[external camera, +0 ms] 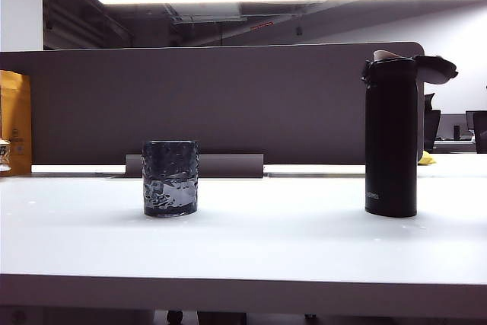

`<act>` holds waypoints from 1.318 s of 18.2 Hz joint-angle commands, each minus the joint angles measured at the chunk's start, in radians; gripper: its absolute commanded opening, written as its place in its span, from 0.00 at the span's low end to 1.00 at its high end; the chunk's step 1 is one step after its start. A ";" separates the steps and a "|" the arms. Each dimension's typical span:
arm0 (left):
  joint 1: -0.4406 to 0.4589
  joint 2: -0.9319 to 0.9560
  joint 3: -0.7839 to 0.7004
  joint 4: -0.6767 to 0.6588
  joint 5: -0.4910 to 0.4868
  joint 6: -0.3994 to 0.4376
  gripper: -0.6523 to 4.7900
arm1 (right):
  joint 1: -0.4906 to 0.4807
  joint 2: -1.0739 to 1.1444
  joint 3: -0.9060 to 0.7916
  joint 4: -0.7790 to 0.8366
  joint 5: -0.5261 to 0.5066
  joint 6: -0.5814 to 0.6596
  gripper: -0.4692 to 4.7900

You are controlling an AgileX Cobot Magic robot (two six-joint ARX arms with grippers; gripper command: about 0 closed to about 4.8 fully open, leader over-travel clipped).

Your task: Pick up the black thermos, pour some water into the cup, then place the black thermos back on the table.

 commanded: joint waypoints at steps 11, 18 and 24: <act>-0.002 0.001 0.004 0.056 -0.003 -0.137 1.00 | 0.003 0.000 0.007 0.105 -0.009 0.171 1.00; -0.020 0.002 0.147 0.052 0.180 -0.234 1.00 | 0.002 0.024 0.286 -0.019 -0.091 -0.022 1.00; -0.110 0.166 0.317 0.116 0.217 -0.256 1.00 | 0.002 0.268 0.563 0.009 -0.095 0.051 1.00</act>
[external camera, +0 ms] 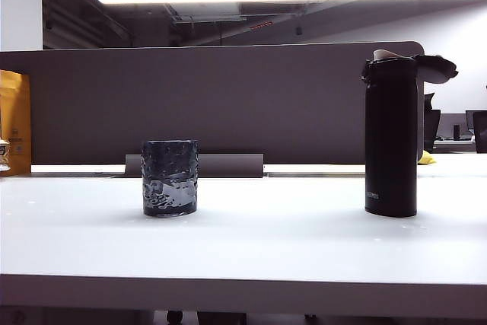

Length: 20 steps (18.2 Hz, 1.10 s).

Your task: Pick up the black thermos, pour some water into the cup, then place the black thermos back on the table.

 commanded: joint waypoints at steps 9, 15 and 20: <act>-0.295 0.595 0.377 0.147 0.092 0.185 1.00 | 0.058 0.488 0.183 0.202 -0.104 0.033 1.00; -0.486 0.852 0.397 0.143 0.002 0.325 1.00 | 0.233 0.644 0.064 0.309 0.089 -0.004 1.00; -0.523 0.990 0.397 0.211 0.005 0.337 1.00 | 0.271 0.874 -0.045 0.665 0.132 0.035 1.00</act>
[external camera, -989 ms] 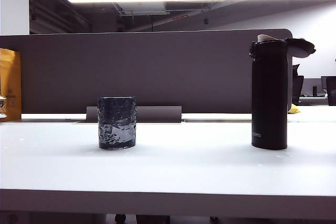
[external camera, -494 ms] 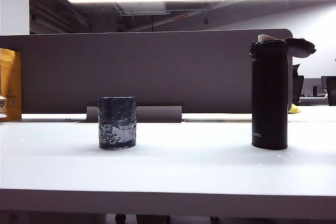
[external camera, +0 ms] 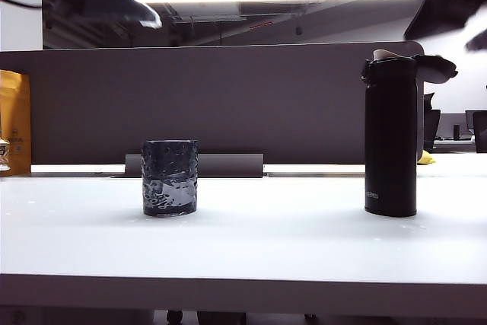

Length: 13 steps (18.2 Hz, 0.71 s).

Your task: Pick up the black thermos, pour some water into the cup, then place the black thermos back on the table.

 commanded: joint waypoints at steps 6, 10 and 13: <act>-0.001 0.096 0.005 0.100 0.001 0.019 1.00 | -0.002 0.488 -0.008 0.537 0.032 0.013 1.00; -0.001 0.100 0.005 0.100 -0.003 0.019 1.00 | -0.002 0.690 -0.005 0.816 0.034 -0.038 1.00; -0.001 0.100 0.005 0.098 -0.008 0.019 1.00 | -0.002 0.753 0.012 0.845 0.034 -0.047 1.00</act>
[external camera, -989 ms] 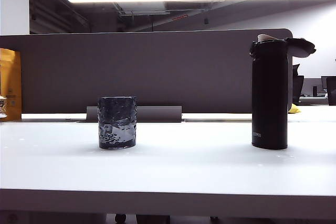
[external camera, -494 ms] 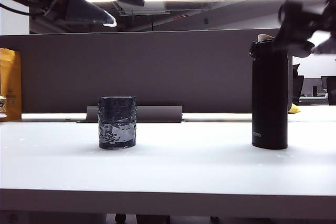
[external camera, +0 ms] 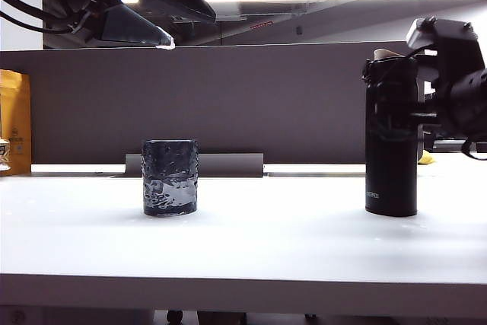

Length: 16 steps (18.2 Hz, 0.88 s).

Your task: Pick up the black thermos, pour some water into the cup, then place the black thermos back on the table.

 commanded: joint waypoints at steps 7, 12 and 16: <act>-0.001 -0.001 0.005 -0.026 -0.014 0.001 1.00 | 0.000 0.112 0.088 0.054 0.007 -0.035 1.00; -0.001 -0.001 0.004 -0.053 -0.014 0.001 1.00 | 0.000 0.132 0.136 0.053 0.055 -0.038 1.00; -0.001 -0.001 0.004 -0.053 -0.014 0.001 1.00 | 0.002 0.150 0.157 0.027 0.056 -0.022 1.00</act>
